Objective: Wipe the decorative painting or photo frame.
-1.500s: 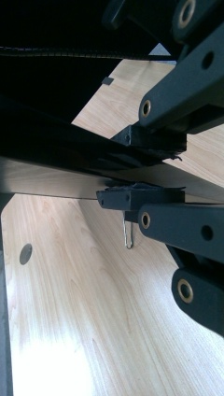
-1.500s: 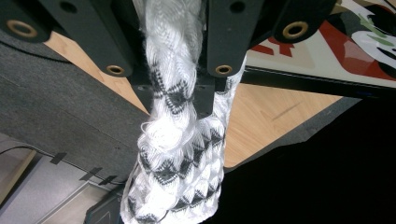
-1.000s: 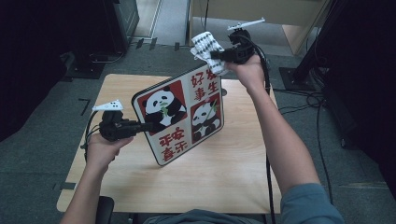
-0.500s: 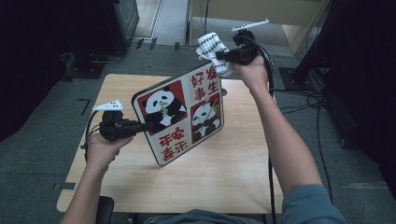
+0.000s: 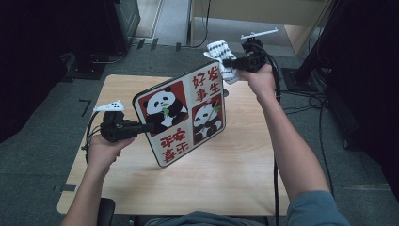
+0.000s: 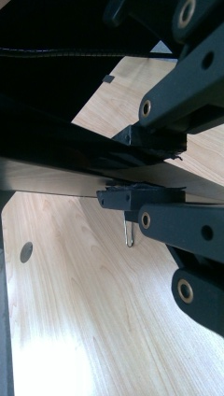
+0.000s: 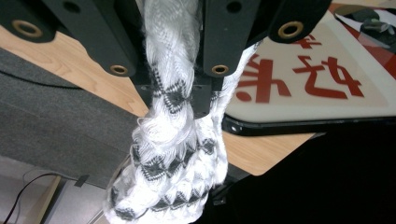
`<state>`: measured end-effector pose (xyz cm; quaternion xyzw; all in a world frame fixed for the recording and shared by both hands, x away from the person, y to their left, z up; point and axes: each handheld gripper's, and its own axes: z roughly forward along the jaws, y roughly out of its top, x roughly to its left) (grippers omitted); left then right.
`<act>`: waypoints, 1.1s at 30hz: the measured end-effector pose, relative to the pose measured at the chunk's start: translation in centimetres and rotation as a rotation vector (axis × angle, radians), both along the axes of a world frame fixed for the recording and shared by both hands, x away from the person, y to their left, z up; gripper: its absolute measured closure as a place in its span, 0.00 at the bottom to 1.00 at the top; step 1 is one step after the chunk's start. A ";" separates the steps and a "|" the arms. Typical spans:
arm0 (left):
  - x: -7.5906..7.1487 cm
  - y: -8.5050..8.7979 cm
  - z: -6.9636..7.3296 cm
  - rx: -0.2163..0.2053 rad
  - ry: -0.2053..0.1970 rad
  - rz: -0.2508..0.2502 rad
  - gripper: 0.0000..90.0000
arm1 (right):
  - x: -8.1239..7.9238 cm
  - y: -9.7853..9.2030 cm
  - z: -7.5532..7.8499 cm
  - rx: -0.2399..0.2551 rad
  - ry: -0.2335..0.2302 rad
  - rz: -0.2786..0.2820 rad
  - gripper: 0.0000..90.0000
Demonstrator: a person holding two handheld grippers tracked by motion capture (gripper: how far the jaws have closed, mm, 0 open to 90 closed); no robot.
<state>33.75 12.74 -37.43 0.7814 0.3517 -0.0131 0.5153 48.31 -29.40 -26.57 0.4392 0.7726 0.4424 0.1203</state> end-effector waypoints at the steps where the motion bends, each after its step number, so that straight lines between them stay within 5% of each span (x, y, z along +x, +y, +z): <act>1: 0.0 0.0 0.0 0.000 0.000 0.000 0.87 | 0.0 -0.1 -0.2 -0.003 0.005 0.001 0.90; 33: 0.0 0.1 -0.1 0.001 0.002 0.007 0.87 | -1.0 -1.1 -3.7 -0.031 0.080 0.042 0.90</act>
